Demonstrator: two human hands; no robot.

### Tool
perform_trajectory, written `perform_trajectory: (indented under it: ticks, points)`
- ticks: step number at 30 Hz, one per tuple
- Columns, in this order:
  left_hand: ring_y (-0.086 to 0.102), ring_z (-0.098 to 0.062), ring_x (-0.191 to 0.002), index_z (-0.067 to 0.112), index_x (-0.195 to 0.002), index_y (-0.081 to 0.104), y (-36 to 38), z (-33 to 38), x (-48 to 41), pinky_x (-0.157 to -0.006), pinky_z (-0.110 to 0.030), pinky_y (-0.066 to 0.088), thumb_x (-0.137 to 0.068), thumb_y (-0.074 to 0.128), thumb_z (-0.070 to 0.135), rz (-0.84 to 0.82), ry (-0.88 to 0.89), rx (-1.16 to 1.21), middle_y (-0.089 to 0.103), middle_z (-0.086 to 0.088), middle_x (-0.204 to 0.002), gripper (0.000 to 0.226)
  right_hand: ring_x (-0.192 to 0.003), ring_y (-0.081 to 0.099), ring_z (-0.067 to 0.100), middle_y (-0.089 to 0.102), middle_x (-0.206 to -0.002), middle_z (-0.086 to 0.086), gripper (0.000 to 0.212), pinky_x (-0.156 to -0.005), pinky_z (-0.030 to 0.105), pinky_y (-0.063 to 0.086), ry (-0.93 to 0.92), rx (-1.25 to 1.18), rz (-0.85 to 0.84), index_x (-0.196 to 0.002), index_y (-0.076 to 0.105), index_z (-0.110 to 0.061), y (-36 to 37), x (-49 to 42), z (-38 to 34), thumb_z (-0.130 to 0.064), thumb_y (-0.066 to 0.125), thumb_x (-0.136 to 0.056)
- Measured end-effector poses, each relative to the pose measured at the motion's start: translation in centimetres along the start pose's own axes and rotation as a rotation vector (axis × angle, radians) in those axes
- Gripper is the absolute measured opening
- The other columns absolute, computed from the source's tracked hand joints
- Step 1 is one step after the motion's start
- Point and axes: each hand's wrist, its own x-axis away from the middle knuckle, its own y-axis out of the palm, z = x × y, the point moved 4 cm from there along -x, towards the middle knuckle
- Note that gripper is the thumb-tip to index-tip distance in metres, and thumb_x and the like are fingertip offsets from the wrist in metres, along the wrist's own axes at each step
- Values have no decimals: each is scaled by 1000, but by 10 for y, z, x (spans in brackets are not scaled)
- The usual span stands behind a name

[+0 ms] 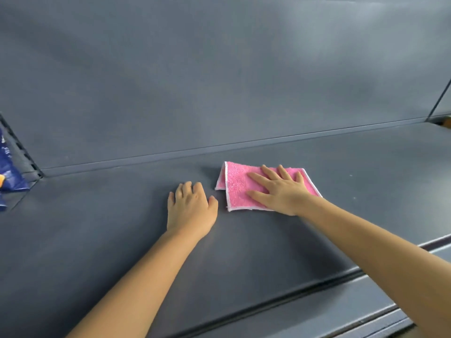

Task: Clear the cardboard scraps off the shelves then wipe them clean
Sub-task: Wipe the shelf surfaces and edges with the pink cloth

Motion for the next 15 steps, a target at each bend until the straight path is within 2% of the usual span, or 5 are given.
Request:
perform_trajectory:
  ticks: [3,7,11,15]
  points:
    - [32,-27,-129,10,-134,32,-21,-15,3,-106,-37,24,-95,33,28,4,-20,125,32,-8,-144,43,-146,-6,31,-5,-159,-8,62,-114,59,-2,102,-18,4,-145,0,-46,-7,-21,10,-66,19,-89]
    - [33,-28,-128,10,-135,31,-40,-59,1,-105,-36,24,-95,31,29,83,-106,113,33,-9,-143,44,-144,-8,38,-5,-159,-3,64,-111,64,-2,180,-36,-9,-147,2,-40,-13,-64,-18,-65,17,-90]
    - [32,-31,-129,6,-134,32,-35,-82,2,-108,-39,22,-95,34,27,179,-166,198,36,-14,-140,44,-144,-8,41,-5,-159,0,65,-109,67,-4,58,-9,0,-148,4,-37,-10,-82,-90,-64,16,-90]
    - [25,-30,-134,5,-135,30,-34,-82,-2,-111,-41,19,-96,32,24,244,-158,262,30,-14,-145,44,-144,-8,38,-5,-159,-1,62,-109,66,-5,-115,3,4,-147,2,-40,-2,-55,-132,-62,17,-91]
